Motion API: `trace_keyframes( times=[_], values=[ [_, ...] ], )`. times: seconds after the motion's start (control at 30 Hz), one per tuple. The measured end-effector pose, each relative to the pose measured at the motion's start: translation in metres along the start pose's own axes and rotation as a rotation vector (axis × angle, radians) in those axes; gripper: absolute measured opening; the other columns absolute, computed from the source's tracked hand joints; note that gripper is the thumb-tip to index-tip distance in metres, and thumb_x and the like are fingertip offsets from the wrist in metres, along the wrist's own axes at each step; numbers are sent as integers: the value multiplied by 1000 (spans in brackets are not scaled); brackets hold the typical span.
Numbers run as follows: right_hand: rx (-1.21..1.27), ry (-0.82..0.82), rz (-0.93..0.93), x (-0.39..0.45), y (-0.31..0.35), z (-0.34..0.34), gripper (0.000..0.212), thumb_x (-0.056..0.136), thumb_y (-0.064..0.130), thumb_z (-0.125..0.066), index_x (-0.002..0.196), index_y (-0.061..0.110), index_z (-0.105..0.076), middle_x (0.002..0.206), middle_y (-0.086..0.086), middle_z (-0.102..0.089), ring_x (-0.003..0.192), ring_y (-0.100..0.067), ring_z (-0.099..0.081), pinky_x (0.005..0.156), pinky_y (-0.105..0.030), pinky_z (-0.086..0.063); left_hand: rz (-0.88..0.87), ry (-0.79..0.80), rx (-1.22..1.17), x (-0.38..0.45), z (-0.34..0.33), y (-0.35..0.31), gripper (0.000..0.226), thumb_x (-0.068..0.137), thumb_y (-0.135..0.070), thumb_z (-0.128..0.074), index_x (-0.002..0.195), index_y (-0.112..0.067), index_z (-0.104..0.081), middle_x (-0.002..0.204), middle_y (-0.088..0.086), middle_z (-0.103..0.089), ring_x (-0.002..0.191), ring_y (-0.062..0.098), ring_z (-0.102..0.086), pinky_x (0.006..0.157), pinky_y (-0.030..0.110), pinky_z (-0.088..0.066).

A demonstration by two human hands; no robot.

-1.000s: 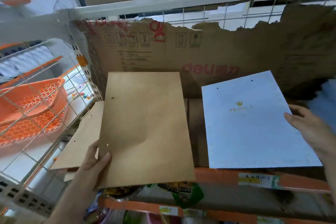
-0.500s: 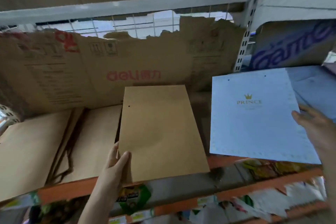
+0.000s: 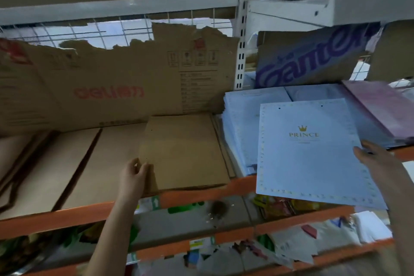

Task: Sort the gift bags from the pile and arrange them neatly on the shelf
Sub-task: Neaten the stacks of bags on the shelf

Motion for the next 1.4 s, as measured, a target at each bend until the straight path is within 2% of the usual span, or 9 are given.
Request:
trace_keyframes(
  times=[0.1, 0.23, 0.33, 0.47, 0.6, 0.87, 1.03, 1.23, 1.4],
  values=[
    [-33, -32, -35, 15, -10, 12, 22, 94, 23, -52, 114, 29, -60, 100, -9, -62, 98, -36, -59, 96, -55, -43, -14, -28, 177, -5, -17, -6, 40, 96, -21, -50, 131, -3, -43, 118, 24, -54, 97, 38, -56, 75, 40, -46],
    [-34, -34, -41, 35, -16, 31, 13, 90, 35, -55, 97, 45, -61, 113, -6, -60, 103, -35, -59, 93, -51, -46, -99, -101, 600, -14, -34, -13, 35, 95, -26, -49, 122, -4, -54, 116, 26, -53, 107, 40, -49, 87, 39, -41],
    [-12, -45, -36, 59, -17, 45, 26, 95, 20, -50, 119, 28, -56, 115, -8, -57, 96, -28, -56, 78, -34, -44, -175, -175, 822, -17, -38, -18, 32, 96, -26, -45, 118, -7, -58, 116, 26, -54, 107, 38, -46, 91, 41, -36],
    [14, -94, -33, 97, -17, 63, 37, 95, 15, -50, 132, 12, -51, 115, -3, -54, 99, -20, -51, 85, -32, -34, -253, -306, 987, -15, -54, -31, 35, 92, -26, -53, 121, -10, -59, 117, 27, -57, 104, 42, -50, 84, 43, -42],
    [-142, -93, 0, 144, -12, 78, 39, 94, 26, -52, 131, 15, -52, 130, -8, -55, 118, -28, -50, 93, -41, -38, -410, -286, 923, -12, -100, -67, 31, 90, -23, -56, 117, -9, -63, 118, 25, -60, 106, 45, -51, 85, 48, -44],
    [-318, 44, 73, 222, -13, 81, 33, 93, 14, -51, 125, 8, -57, 102, -14, -59, 89, -26, -53, 69, -33, -38, -752, -294, 836, -23, -206, -142, 5, 85, -12, -61, 87, -8, -64, 88, 16, -64, 86, 41, -55, 69, 43, -42],
    [-525, -3, 131, 244, -33, 69, 35, 93, 26, -51, 122, 8, -54, 109, -14, -63, 83, -29, -57, 66, -34, -47, -727, -252, 860, -34, -249, -154, 26, 90, -21, -57, 113, -13, -66, 110, 13, -66, 103, 38, -56, 80, 45, -44],
    [-851, 17, 375, 246, -42, 69, 32, 92, 21, -50, 115, 0, -56, 112, -22, -59, 106, -37, -52, 85, -40, -43, -632, -260, 895, -59, -279, -149, 26, 91, -23, -55, 114, -14, -65, 116, 9, -65, 109, 34, -55, 84, 44, -43],
    [-974, 62, 511, 243, -36, 76, 34, 96, 20, -41, 122, 0, -53, 116, -22, -55, 107, -35, -51, 86, -40, -44, -577, -300, 954, -79, -294, -147, 24, 92, -25, -54, 109, -12, -67, 111, 11, -66, 106, 36, -56, 84, 45, -42]
  ],
)
Point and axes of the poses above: each hand's wrist, its own x-axis towards the middle knuckle, its own z-axis out of the back of the hand, y = z × x, the point moved 1 cm from there along x, towards the middle knuckle
